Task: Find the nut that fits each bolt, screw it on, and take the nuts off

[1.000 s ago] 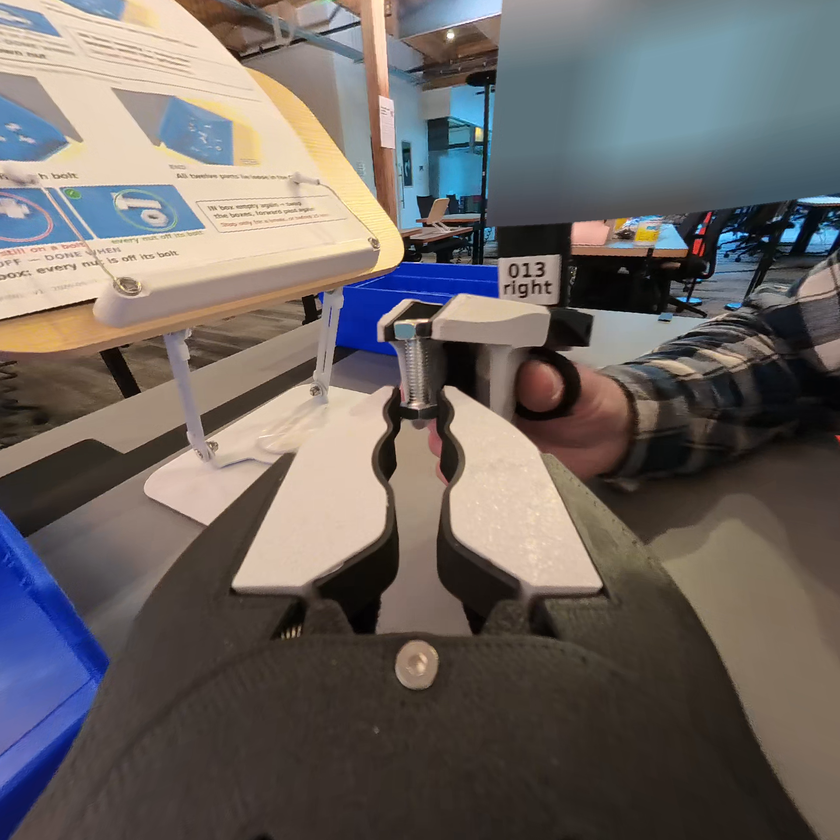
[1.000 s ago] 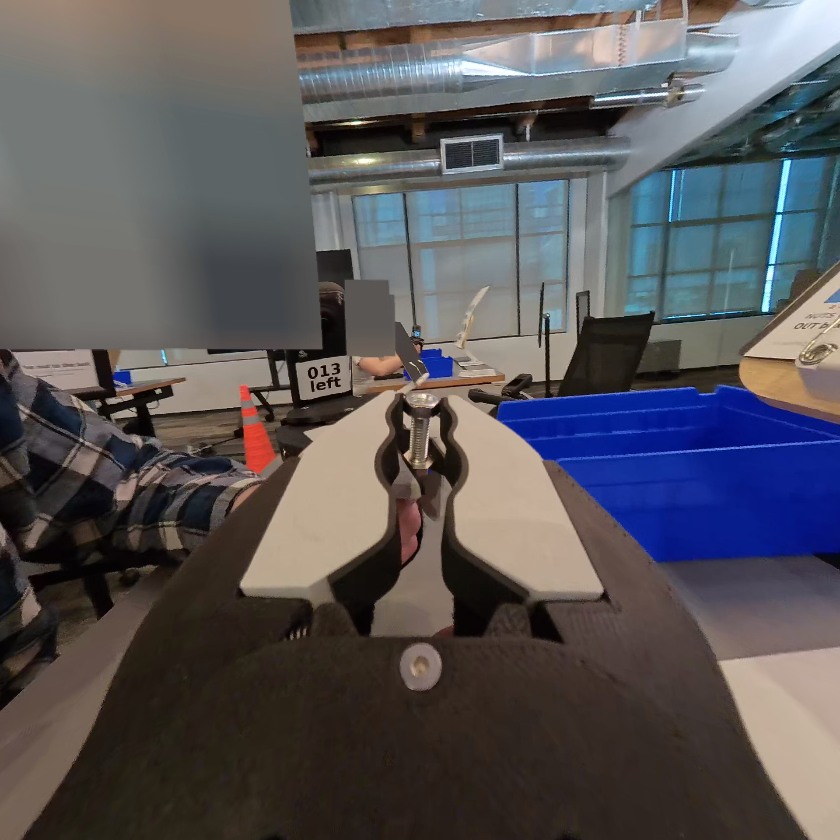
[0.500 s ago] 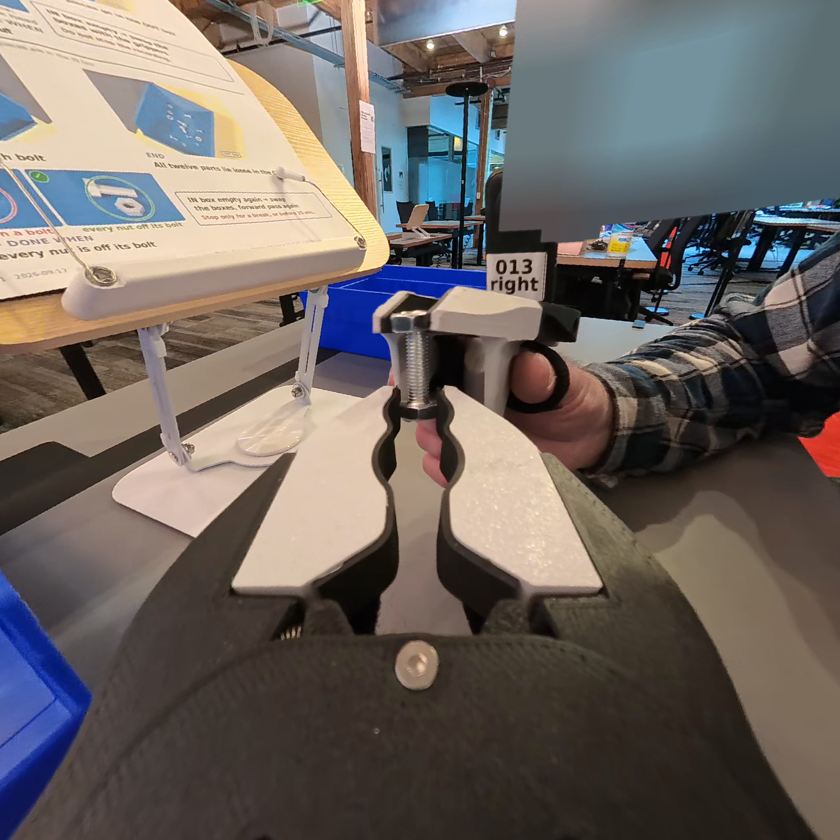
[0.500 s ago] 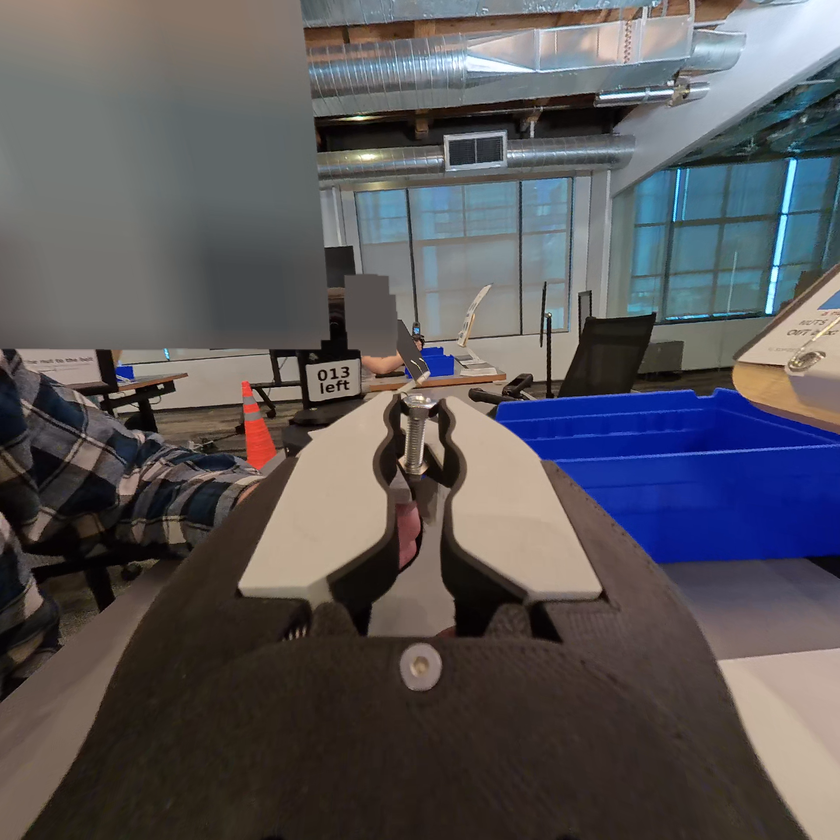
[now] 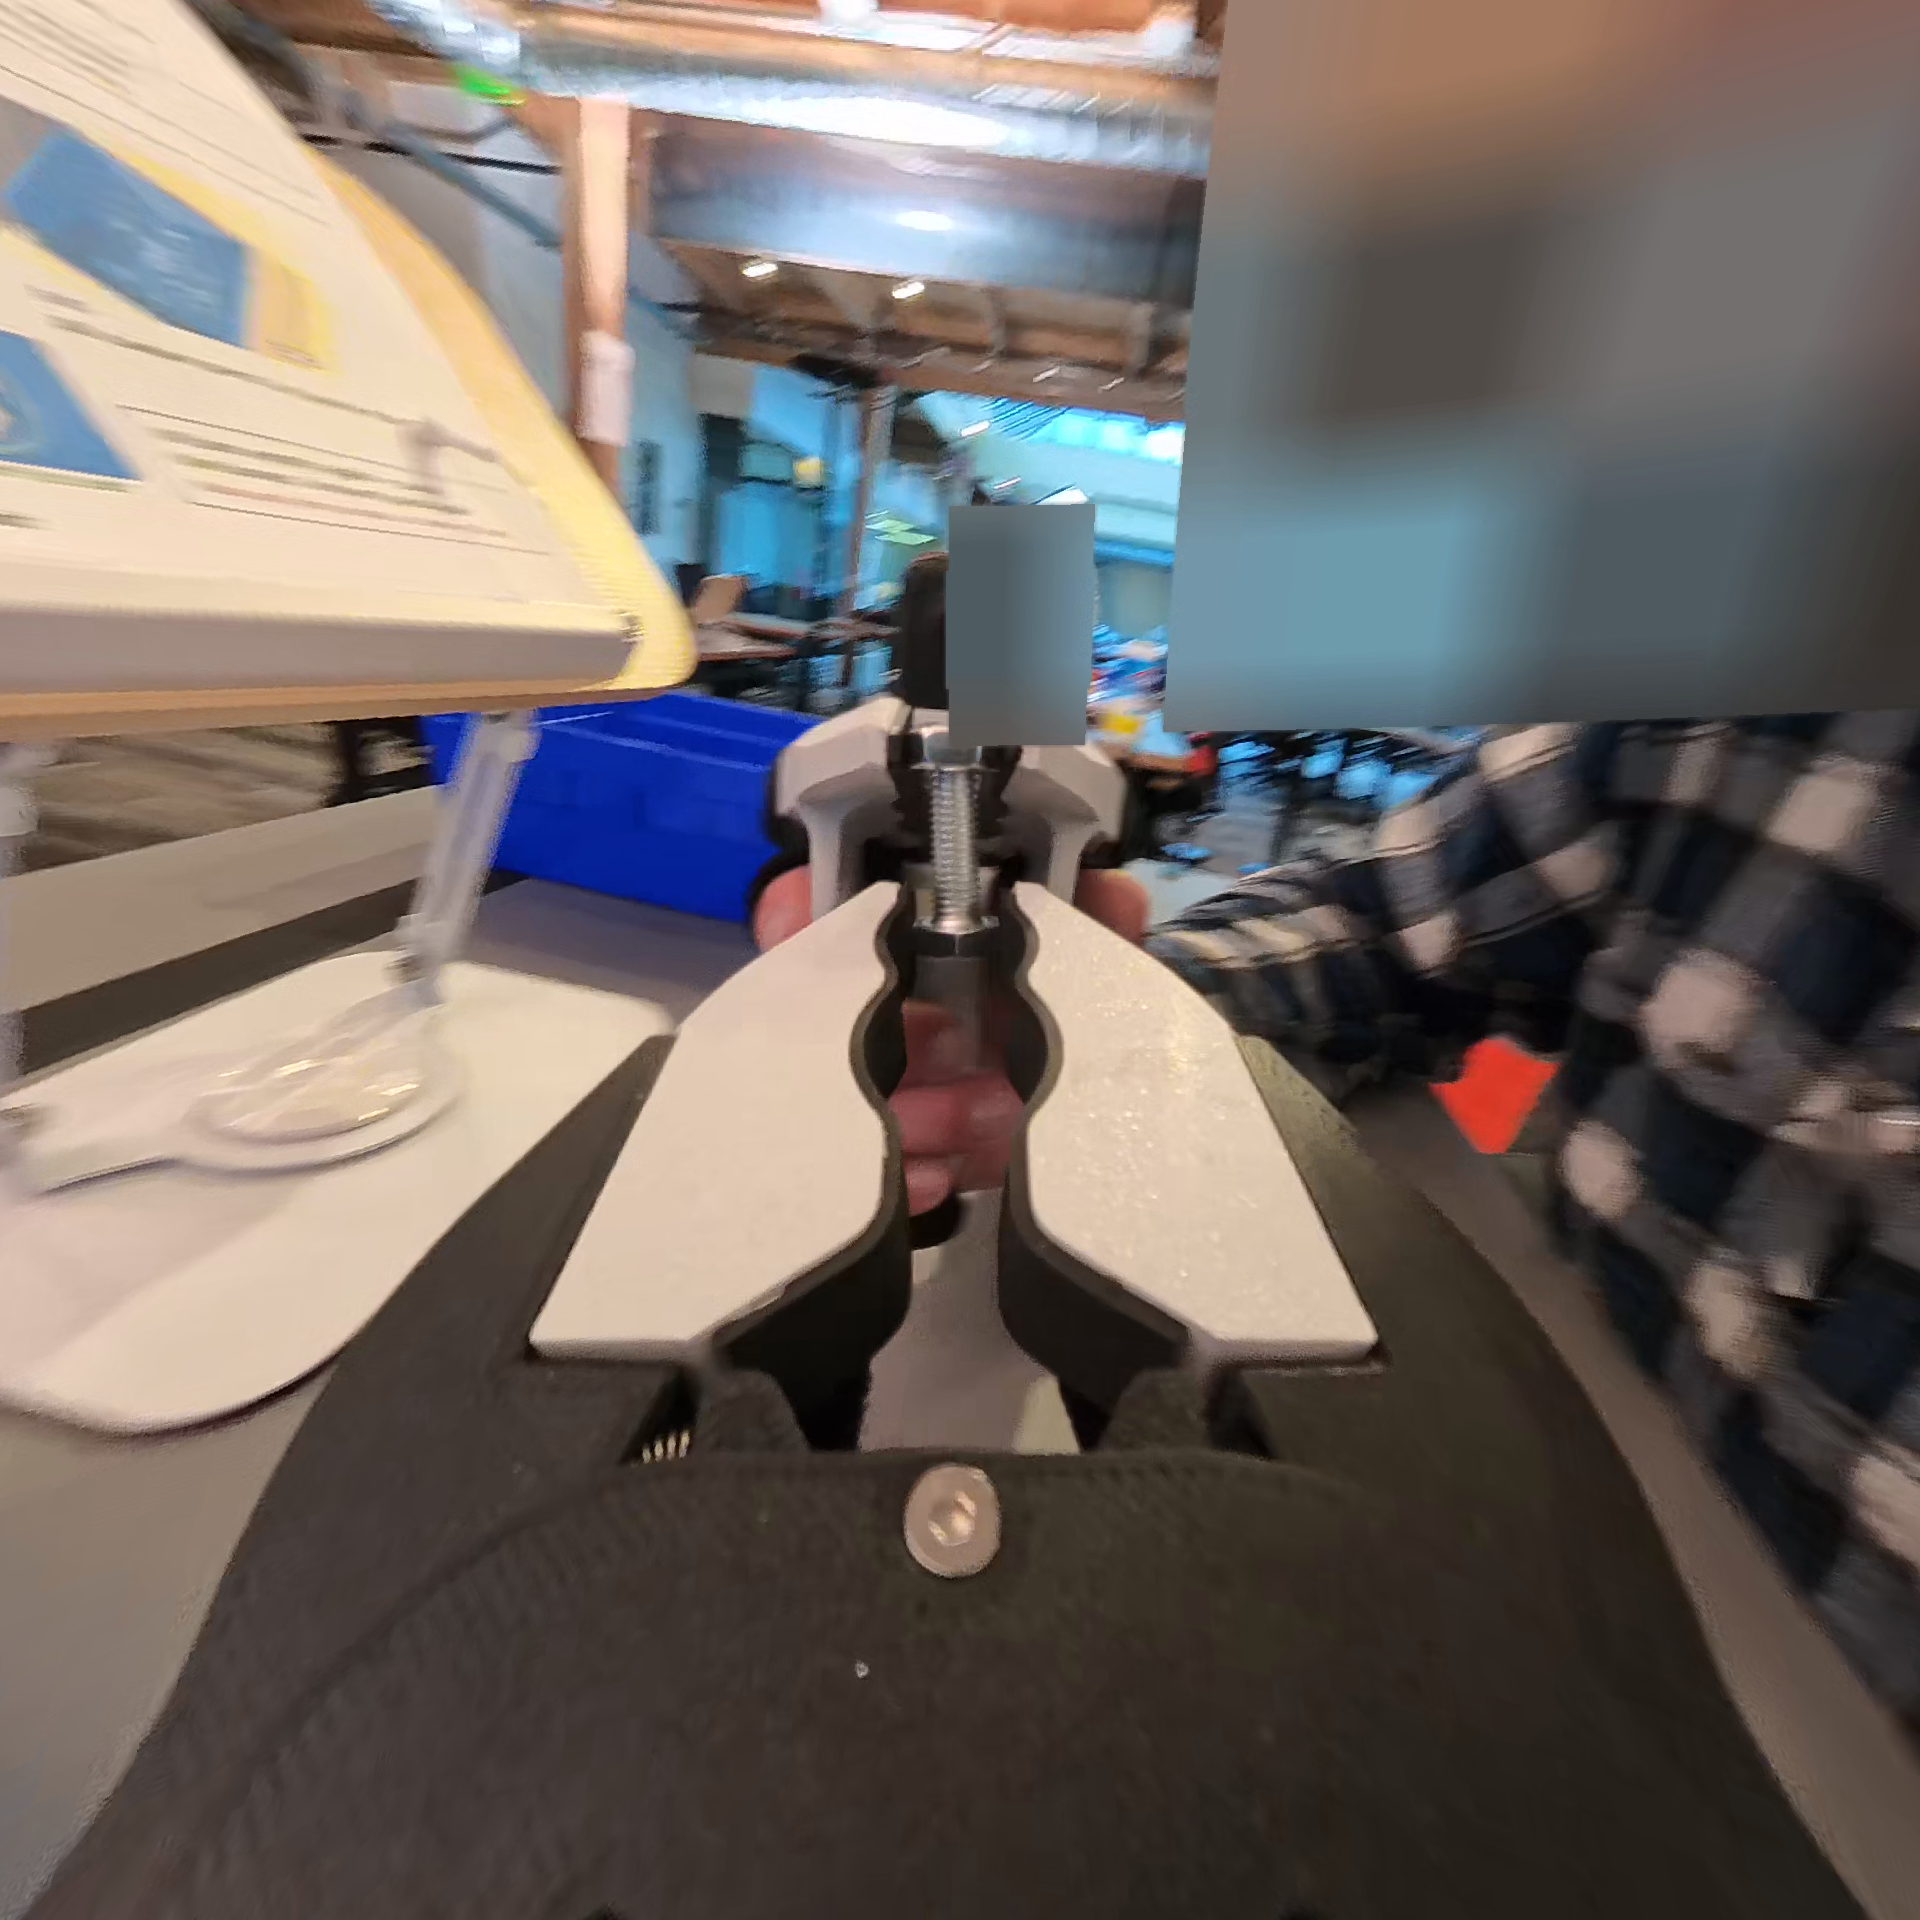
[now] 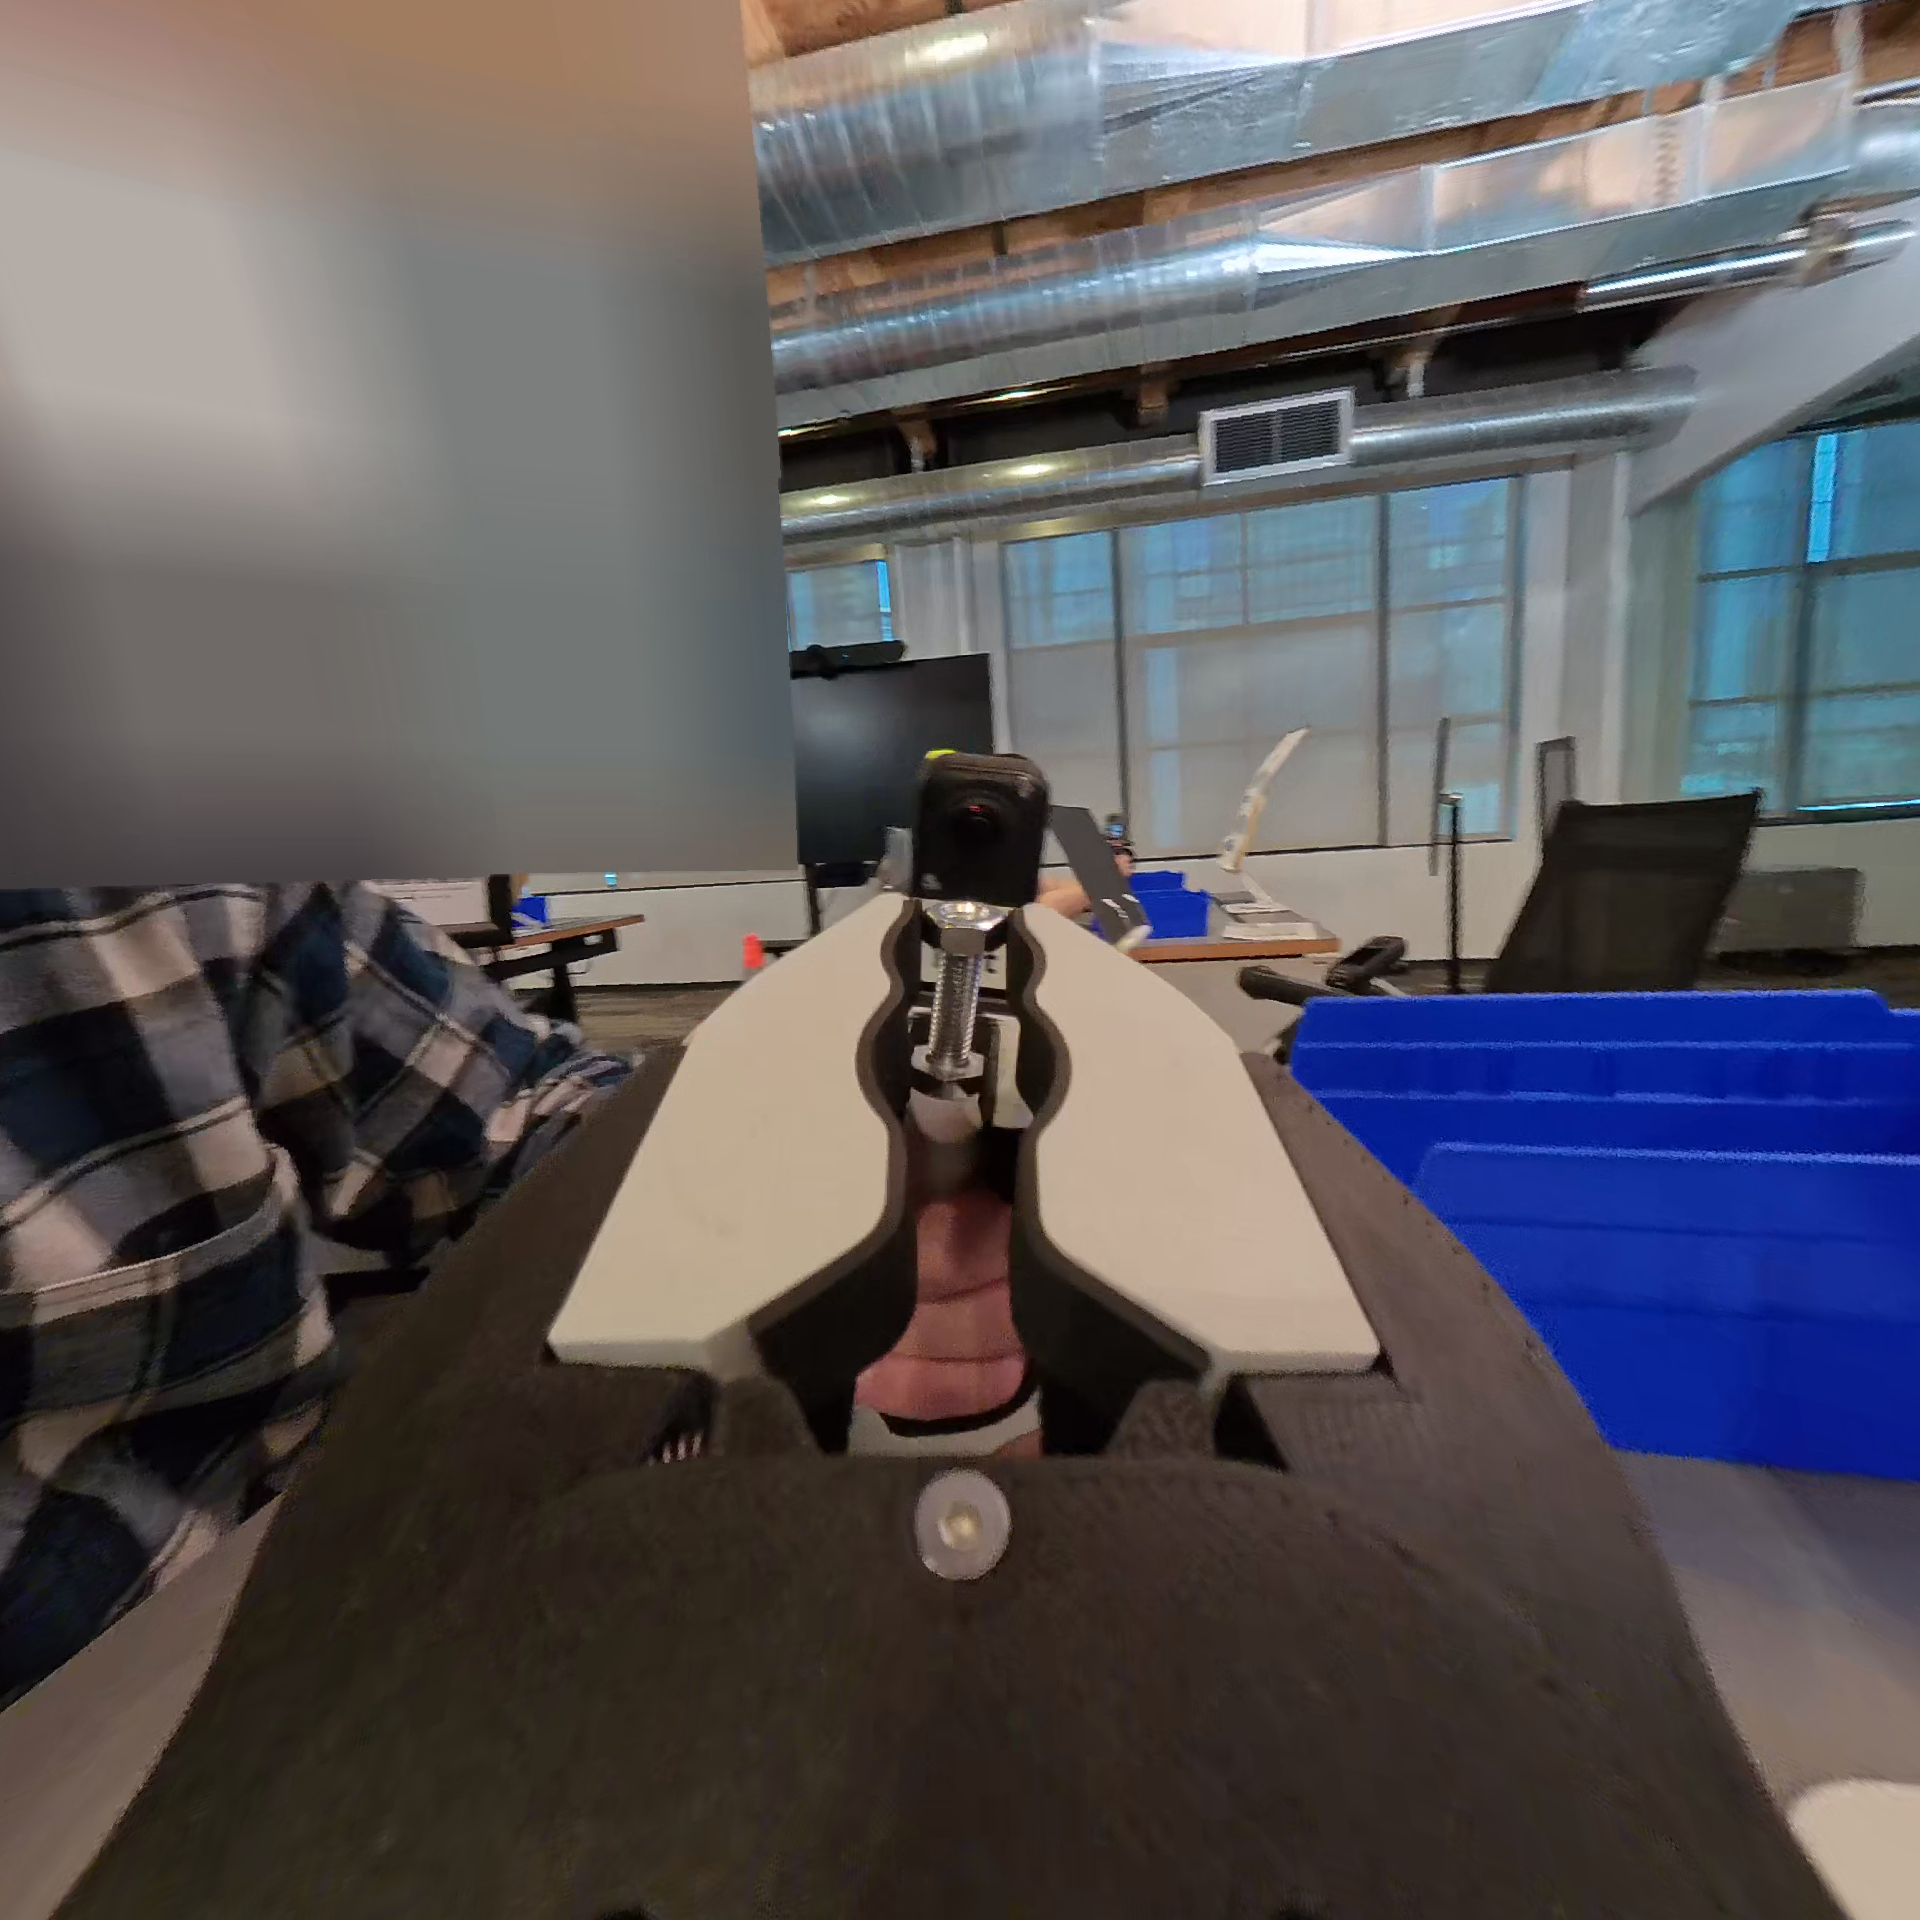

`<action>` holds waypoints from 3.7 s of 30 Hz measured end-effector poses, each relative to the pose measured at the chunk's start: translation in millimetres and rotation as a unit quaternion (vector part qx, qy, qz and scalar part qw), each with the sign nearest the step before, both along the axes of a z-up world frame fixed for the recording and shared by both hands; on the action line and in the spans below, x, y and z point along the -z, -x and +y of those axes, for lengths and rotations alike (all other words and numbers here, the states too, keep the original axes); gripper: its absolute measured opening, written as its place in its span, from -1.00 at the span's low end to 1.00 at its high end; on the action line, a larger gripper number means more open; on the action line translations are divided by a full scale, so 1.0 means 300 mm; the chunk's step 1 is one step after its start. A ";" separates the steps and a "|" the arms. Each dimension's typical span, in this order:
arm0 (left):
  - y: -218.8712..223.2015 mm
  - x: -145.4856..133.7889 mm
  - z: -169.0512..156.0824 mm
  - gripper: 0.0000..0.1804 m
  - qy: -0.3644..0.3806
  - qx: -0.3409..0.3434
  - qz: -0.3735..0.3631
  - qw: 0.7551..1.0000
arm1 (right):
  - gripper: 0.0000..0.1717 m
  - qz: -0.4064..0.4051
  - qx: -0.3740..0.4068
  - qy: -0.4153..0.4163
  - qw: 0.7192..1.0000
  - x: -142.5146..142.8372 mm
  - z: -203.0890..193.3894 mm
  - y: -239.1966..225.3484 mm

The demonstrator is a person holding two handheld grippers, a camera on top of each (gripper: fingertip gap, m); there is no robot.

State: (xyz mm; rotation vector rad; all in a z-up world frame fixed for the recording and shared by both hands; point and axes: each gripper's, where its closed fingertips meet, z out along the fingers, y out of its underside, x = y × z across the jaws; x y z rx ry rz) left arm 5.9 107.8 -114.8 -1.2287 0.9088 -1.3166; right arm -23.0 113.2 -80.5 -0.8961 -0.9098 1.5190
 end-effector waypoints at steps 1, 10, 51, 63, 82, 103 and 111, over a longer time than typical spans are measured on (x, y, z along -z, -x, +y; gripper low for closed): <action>-0.003 -0.006 -0.015 -0.84 0.004 0.021 -0.008 1.000 | -0.81 0.002 -0.018 -0.002 1.000 -0.005 -0.011 -0.002; -0.011 -0.006 -0.073 -0.84 0.022 0.105 -0.009 0.994 | -0.82 -0.014 -0.121 -0.011 0.993 -0.002 -0.057 -0.011; 0.010 0.054 0.097 -0.84 -0.051 -0.154 0.091 0.983 | -0.82 -0.032 0.111 0.009 0.993 0.045 0.079 0.007; 0.007 0.048 0.092 -0.84 -0.044 -0.140 0.080 0.986 | -0.69 -0.028 0.110 0.007 0.994 0.036 0.079 0.005; 0.011 0.041 0.090 -0.84 -0.023 -0.117 0.056 0.991 | -0.55 -0.043 0.065 -0.015 0.997 0.028 0.039 0.022; 0.016 0.037 0.092 -0.84 -0.024 -0.115 0.056 0.991 | -0.54 -0.048 0.078 -0.010 0.996 0.038 0.055 0.014; 0.006 0.040 0.082 -0.84 -0.029 -0.108 0.061 0.992 | -0.71 -0.046 0.077 -0.005 0.996 0.036 0.066 0.006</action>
